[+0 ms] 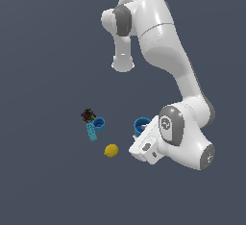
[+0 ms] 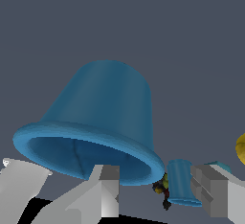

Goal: Pick up a designated object from a clutter of objects.

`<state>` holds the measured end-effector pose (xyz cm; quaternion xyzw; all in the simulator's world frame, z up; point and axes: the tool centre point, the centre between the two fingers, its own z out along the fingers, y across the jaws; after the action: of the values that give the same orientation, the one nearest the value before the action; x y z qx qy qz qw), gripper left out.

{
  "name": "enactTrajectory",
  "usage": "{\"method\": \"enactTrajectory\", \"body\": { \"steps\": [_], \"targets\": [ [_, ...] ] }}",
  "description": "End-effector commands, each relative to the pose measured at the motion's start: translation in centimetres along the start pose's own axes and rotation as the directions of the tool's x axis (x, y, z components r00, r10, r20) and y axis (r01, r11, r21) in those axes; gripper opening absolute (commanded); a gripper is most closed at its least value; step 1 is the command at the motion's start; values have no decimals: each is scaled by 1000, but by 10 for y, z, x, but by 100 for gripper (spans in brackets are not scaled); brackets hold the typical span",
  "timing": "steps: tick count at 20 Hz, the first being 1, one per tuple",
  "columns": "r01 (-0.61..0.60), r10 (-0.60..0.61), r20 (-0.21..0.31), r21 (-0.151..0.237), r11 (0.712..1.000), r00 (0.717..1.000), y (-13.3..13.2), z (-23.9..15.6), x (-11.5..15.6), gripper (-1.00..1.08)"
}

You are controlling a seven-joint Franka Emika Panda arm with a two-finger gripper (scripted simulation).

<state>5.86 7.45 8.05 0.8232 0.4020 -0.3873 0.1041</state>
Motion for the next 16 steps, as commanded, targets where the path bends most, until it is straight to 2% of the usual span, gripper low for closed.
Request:
{"method": "enactTrajectory", "body": {
  "steps": [1, 8, 9, 16],
  "targets": [
    [0, 0, 0, 0, 1000, 1000, 0, 6, 0, 28],
    [1, -1, 1, 0, 1000, 1000, 0, 14, 0, 28],
    [1, -1, 1, 0, 1000, 1000, 0, 14, 0, -100],
    [1, -1, 1, 0, 1000, 1000, 0, 14, 0, -100]
  ]
}}
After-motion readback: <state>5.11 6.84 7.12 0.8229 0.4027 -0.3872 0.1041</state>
